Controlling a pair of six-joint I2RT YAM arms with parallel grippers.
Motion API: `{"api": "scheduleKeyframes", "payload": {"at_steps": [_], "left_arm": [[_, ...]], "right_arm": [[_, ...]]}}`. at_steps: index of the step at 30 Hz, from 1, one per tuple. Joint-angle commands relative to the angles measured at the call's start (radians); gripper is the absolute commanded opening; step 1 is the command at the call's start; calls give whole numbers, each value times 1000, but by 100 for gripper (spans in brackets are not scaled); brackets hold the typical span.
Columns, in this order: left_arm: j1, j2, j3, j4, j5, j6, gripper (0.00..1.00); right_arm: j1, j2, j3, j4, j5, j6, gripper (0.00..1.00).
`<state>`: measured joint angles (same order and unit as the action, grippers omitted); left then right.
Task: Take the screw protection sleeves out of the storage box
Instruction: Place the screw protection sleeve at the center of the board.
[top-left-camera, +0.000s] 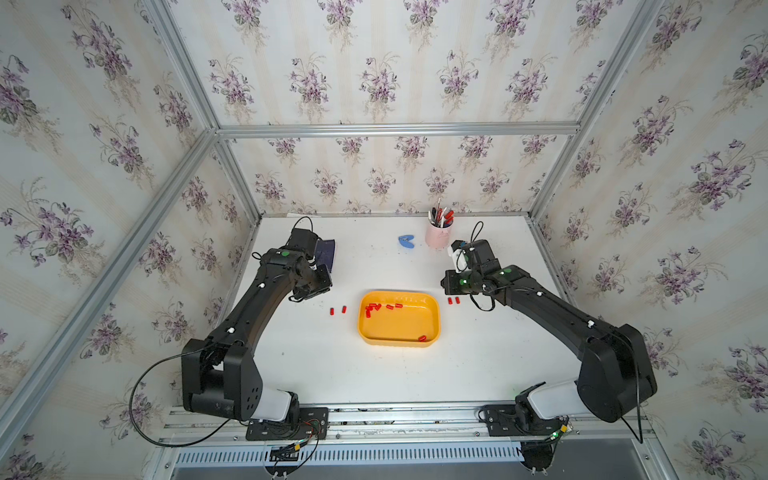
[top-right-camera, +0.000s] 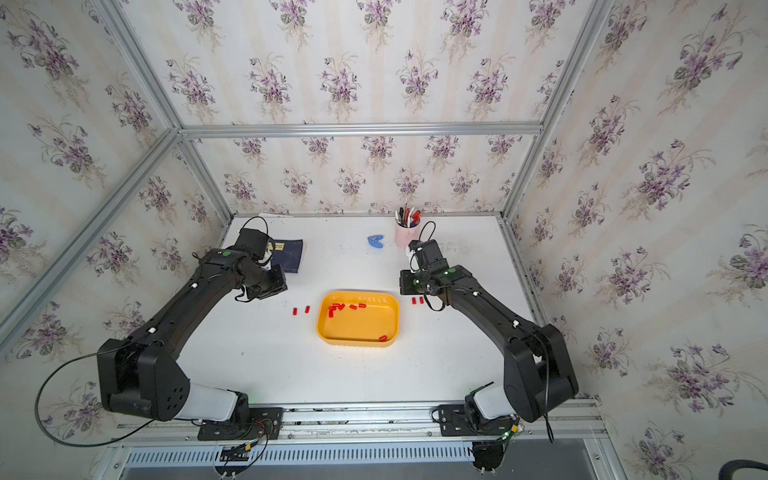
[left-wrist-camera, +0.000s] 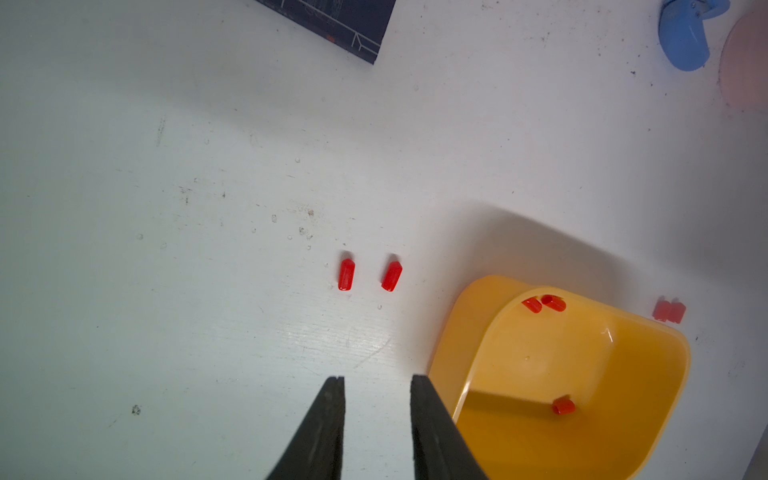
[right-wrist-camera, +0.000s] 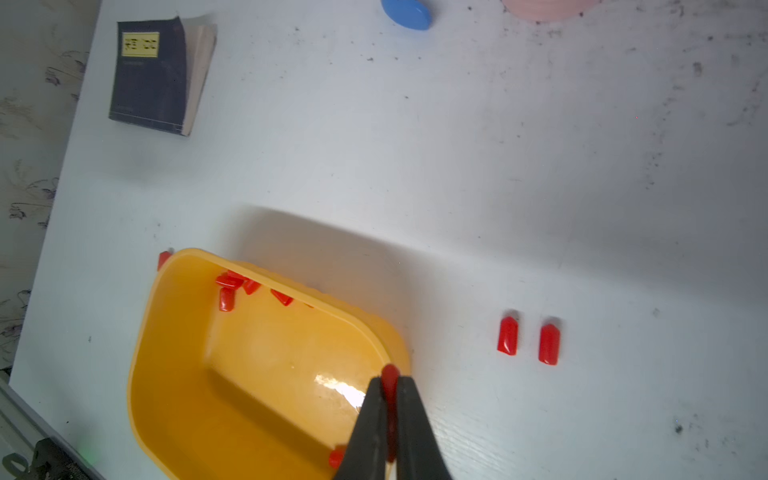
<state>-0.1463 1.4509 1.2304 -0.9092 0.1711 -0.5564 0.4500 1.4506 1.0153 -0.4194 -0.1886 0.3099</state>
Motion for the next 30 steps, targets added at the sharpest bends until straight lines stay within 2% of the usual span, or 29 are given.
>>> {"api": "scheduleKeyframes", "payload": {"at_steps": [1,17,25,30], "left_arm": [[1,-1,8,0,-9,16,32],[1,5,-9,-8,-27,15,32],[1,2,-19,-10,-36,15,32],[1,2,-22,-9,-34,15,32]], "right_arm": [[-16,23,-31,19,20,-9,10],[-24,240,-46,121,64,-20,10],[-24,286,-49,147,87,-14,10],[-25,303,-37,141,90,-15,15]]}}
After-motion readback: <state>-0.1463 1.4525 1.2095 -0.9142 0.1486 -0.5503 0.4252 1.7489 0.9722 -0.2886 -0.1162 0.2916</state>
